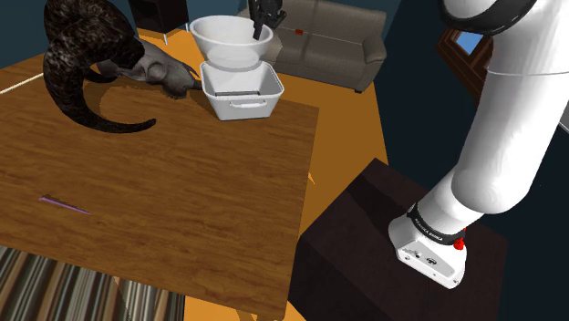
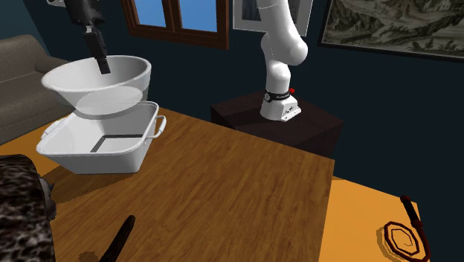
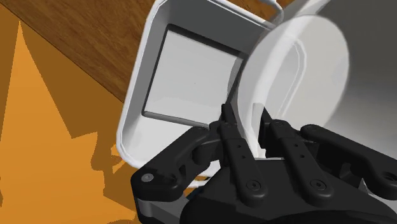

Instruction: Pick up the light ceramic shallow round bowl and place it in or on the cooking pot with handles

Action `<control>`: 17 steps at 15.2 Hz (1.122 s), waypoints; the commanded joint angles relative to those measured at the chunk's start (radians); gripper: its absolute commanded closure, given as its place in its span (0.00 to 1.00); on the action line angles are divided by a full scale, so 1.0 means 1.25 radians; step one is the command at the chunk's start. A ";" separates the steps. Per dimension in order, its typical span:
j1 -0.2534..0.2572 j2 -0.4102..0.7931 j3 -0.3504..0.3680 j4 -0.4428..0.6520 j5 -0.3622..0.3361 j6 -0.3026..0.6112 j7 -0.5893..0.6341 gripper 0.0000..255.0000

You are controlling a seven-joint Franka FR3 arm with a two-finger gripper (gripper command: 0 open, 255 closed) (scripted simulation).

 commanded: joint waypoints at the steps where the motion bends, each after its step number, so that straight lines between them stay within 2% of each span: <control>1: -0.018 0.070 -0.006 0.113 -0.002 -0.049 -0.011 1.00; 4: -0.046 0.194 -0.011 0.321 -0.006 -0.140 -0.021 1.00; 5: -0.051 0.220 -0.011 0.365 -0.007 -0.159 -0.020 1.00; 10: -0.049 0.181 -0.013 0.246 -0.005 -0.083 -0.044 1.00; 17: -0.047 0.158 -0.015 0.134 -0.001 0.002 -0.070 1.00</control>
